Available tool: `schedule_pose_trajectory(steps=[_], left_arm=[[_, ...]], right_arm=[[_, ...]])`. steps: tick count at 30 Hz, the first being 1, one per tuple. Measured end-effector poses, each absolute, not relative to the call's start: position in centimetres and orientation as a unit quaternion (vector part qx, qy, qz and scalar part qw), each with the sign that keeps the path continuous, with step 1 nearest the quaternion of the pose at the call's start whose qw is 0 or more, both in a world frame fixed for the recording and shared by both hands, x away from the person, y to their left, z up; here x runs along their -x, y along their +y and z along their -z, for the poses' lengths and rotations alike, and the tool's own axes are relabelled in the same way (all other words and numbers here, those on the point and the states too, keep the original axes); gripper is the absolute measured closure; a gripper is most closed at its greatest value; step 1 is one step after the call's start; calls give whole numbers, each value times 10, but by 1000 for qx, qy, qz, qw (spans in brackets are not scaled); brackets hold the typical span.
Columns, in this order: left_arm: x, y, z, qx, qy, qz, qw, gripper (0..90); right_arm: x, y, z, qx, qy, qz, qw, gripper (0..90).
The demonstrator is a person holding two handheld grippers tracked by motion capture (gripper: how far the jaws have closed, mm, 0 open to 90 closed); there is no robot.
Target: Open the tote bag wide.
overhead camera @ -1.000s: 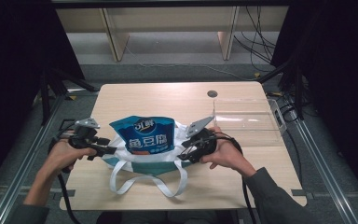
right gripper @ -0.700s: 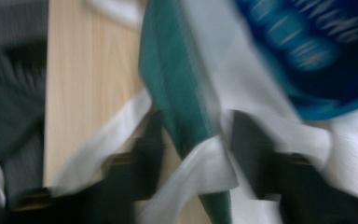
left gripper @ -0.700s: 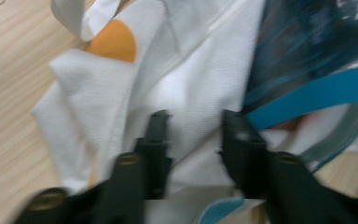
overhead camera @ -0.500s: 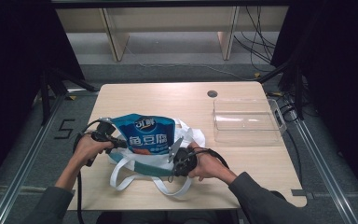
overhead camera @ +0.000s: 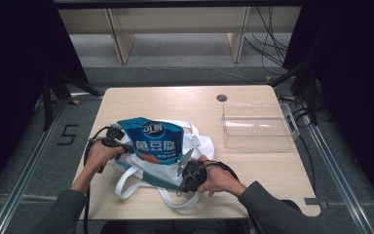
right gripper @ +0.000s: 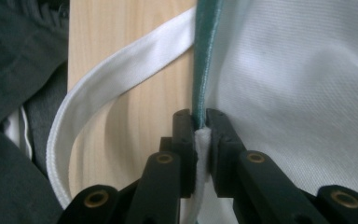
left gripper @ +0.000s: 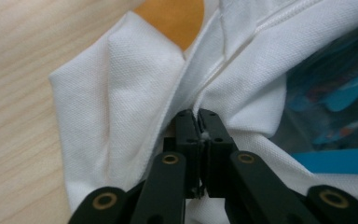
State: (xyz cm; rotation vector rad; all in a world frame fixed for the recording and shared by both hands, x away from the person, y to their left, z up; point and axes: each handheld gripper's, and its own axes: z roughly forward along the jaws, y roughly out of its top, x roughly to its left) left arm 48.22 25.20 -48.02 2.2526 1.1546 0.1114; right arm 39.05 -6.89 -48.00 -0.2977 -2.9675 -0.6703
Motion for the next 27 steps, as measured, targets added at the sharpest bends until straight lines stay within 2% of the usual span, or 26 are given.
schedule_pose_trajectory(steps=[3,4,6,8,10,14,19,27], left_arm=[[-472,258,465,-842,438,-40,314,735],[-468,261,458,-844,430,-41,320,715],[-457,266,445,-839,423,-39,339,677],[-442,263,436,-822,430,-35,371,663],[-430,261,433,-825,415,-24,383,646],[-404,249,434,-844,377,-19,382,611],[-399,238,443,-858,353,-43,371,577],[-410,223,455,-871,329,-37,364,552]], right_arm=[[-392,-75,469,111,-962,245,42,648],[-397,-78,463,86,-957,276,28,606],[-401,-89,444,102,-946,307,20,574],[-405,-98,431,126,-935,332,1,551],[-413,-109,420,150,-923,352,-36,539],[-425,-122,417,182,-916,351,-66,524],[-434,-128,420,212,-914,339,-72,504],[-451,-126,426,233,-908,340,-71,476]])
